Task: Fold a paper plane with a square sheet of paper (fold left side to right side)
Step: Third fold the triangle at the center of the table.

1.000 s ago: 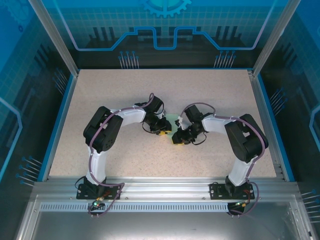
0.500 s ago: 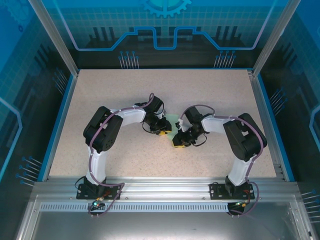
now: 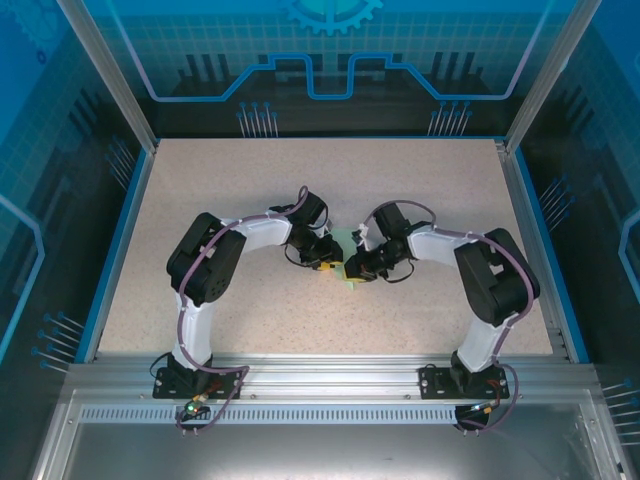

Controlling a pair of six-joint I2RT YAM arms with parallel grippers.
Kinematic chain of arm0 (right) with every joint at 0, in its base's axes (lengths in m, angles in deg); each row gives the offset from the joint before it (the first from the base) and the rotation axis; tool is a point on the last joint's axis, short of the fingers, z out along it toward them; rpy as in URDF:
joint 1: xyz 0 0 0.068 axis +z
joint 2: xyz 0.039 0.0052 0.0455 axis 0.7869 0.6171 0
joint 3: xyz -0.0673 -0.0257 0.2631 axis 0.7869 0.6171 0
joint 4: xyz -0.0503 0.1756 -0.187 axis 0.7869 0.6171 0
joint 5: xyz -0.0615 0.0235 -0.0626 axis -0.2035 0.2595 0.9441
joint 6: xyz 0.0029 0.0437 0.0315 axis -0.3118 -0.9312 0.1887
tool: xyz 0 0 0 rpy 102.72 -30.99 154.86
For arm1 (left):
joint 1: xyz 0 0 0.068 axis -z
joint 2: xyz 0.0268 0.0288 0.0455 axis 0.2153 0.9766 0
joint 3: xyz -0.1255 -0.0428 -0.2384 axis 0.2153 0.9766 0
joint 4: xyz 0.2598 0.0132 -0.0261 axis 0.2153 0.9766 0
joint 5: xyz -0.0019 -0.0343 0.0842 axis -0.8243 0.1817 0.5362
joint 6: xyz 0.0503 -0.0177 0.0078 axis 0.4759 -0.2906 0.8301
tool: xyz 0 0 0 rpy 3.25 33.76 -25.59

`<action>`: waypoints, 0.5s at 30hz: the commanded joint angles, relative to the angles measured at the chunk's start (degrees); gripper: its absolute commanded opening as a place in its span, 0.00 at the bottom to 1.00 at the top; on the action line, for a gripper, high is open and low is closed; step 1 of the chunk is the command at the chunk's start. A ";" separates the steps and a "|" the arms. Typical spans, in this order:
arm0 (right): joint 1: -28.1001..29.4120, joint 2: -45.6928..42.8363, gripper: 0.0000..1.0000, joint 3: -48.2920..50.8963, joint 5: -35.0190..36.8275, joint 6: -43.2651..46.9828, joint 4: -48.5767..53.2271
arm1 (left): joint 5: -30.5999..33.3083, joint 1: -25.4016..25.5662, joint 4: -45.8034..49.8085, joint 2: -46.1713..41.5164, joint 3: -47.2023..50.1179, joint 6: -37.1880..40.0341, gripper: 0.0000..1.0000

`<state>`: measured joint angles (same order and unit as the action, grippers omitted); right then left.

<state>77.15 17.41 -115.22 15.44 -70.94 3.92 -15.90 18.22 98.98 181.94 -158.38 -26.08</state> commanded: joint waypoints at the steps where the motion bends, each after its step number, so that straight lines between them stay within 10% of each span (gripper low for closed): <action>1: 1.00 3.27 0.08 -1.54 1.84 -1.08 0.75 | 4.55 1.05 4.46 2.32 1.32 0.67 0.30; 15: 1.03 4.84 0.06 3.19 13.50 -0.64 8.31 | 5.08 -0.08 7.96 2.25 -4.38 3.09 0.31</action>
<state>77.85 21.34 -115.36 21.67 -71.37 6.08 -14.37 18.51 102.06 182.29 -160.72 -25.18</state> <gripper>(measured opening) 0.065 0.307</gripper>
